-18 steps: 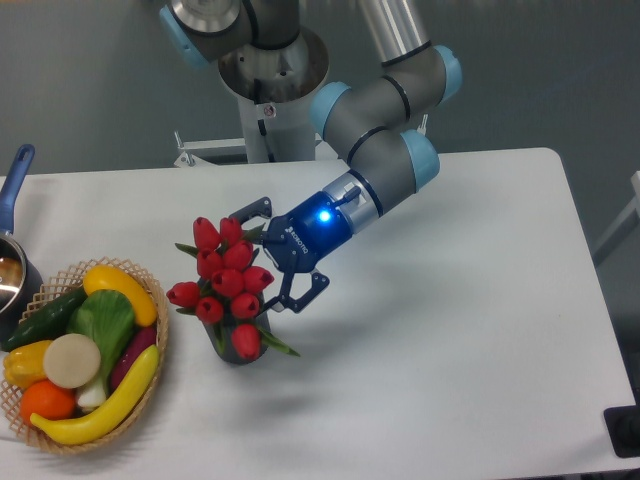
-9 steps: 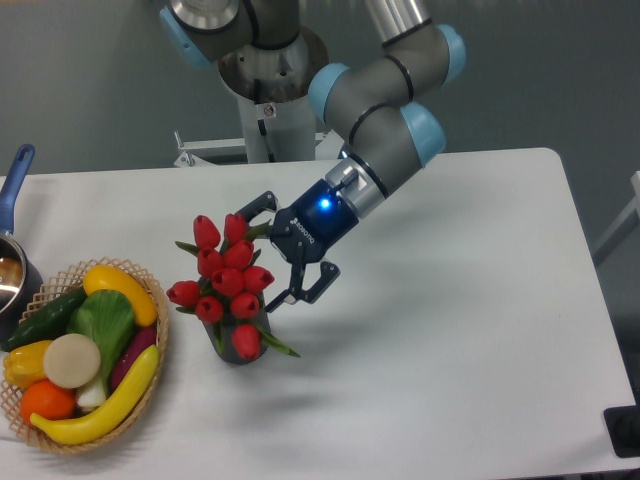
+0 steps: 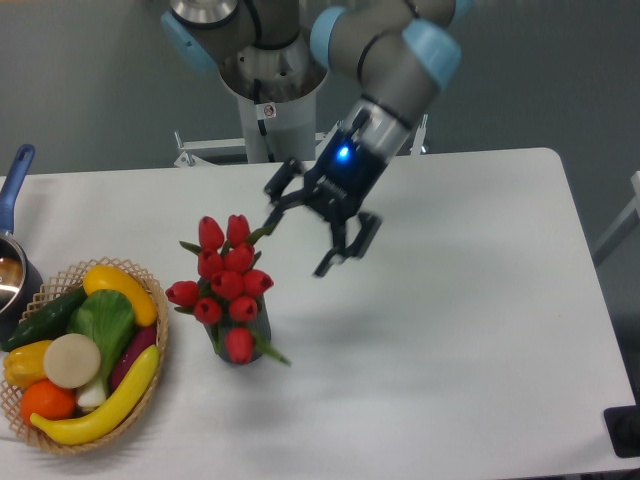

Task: Insert the flowers into the vase

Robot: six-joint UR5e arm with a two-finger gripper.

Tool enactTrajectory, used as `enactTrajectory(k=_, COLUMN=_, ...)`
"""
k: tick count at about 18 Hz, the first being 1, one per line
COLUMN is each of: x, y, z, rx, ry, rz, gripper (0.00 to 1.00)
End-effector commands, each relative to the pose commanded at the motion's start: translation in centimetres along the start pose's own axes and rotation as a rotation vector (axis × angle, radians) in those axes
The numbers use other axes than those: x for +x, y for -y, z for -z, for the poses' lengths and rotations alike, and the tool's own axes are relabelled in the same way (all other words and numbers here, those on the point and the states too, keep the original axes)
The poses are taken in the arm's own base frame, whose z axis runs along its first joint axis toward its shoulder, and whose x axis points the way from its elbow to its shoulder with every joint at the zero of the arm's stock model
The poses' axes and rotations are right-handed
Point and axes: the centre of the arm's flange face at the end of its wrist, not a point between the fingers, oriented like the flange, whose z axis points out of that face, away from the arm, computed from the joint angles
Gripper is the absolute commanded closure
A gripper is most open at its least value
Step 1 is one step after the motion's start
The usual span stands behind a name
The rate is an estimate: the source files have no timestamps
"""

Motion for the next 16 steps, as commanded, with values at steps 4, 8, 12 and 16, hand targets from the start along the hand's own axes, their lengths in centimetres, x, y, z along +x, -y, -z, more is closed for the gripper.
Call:
enactTrajectory(k=4, x=-1.5, y=0.8, z=4.3, rx=-0.108, ry=0.119, rz=-0.029, gripper=0.0)
enactTrajectory(k=8, x=-2.4, y=1.7, z=6.5, rx=-0.224, ry=0.189, rz=-0.072, gripper=0.0)
enactTrajectory(k=12, x=-2.1, y=-0.1, z=8.3, rx=-0.375, ry=0.152, rz=-0.216, gripper=0.0)
enactTrajectory(k=16, x=-2.0, y=-1.4, z=10.1, rx=-0.454, ry=0.084, rz=-0.329, gripper=0.0)
